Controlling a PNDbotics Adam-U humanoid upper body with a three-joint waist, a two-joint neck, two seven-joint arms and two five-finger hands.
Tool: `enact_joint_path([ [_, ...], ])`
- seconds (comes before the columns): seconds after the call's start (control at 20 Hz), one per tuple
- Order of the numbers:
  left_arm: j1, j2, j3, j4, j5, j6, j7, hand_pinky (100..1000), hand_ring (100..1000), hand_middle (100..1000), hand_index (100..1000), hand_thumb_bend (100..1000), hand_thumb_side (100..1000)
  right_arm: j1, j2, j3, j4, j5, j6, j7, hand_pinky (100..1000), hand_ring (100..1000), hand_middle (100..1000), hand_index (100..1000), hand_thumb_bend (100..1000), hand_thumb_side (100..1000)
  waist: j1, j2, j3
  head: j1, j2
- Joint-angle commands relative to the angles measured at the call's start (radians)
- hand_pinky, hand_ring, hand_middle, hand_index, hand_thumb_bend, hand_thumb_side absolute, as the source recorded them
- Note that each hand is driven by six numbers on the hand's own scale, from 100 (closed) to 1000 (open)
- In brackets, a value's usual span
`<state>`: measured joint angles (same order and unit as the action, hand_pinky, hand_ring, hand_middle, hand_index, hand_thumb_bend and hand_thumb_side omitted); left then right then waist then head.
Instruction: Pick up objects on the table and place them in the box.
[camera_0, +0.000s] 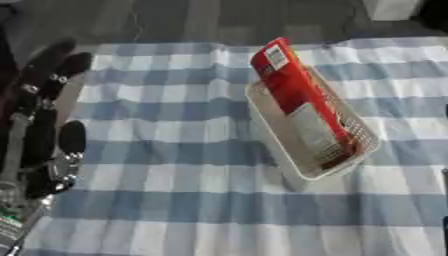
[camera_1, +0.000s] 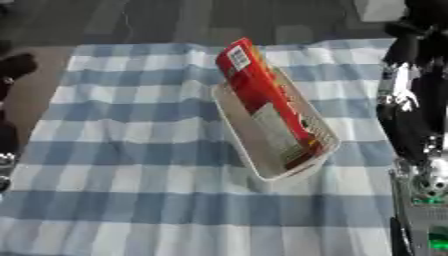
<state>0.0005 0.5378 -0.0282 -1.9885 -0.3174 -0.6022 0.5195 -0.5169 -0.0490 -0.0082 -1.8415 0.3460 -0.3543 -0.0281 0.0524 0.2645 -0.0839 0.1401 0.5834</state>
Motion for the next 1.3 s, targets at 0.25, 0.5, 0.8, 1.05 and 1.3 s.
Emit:
enact_joint_path([
  [0.25,-0.057,-0.210,-0.123,-0.012,-0.051,0.087,-0.088,814,858,899,988,100,823,-0.016,-0.009,-0.007,0.005,-0.013,-0.008,-0.001,778,915,926,911,100,515,-0.012,0.002,-0.015,0.007,-0.041],
  [0.5,-0.127,-0.261,-0.169,-0.012,-0.029,0.115,-0.159,812,856,898,988,100,831,-0.013,-0.002,-0.006,-0.002,-0.023,-0.009,0.004,778,916,926,912,100,517,-0.012,0.006,-0.035,-0.016,-0.074],
  [0.8,-0.181,-0.315,-0.210,-0.012,0.032,0.147,-0.243,807,853,893,986,100,840,0.003,0.011,-0.001,-0.026,-0.033,-0.006,0.012,778,917,927,913,100,521,-0.005,0.005,-0.054,-0.023,-0.092],
  [1.05,-0.183,-0.313,-0.214,-0.012,0.039,0.148,-0.269,801,848,888,981,100,835,0.014,0.010,-0.003,-0.038,-0.042,0.000,0.013,779,918,927,914,100,524,0.002,0.004,-0.063,-0.019,-0.091],
  [1.3,-0.182,-0.318,-0.216,-0.012,0.022,0.158,-0.282,794,839,876,973,100,824,0.018,0.011,-0.005,-0.045,-0.048,0.004,0.014,779,917,927,915,100,525,0.003,0.003,-0.068,-0.014,-0.084],
])
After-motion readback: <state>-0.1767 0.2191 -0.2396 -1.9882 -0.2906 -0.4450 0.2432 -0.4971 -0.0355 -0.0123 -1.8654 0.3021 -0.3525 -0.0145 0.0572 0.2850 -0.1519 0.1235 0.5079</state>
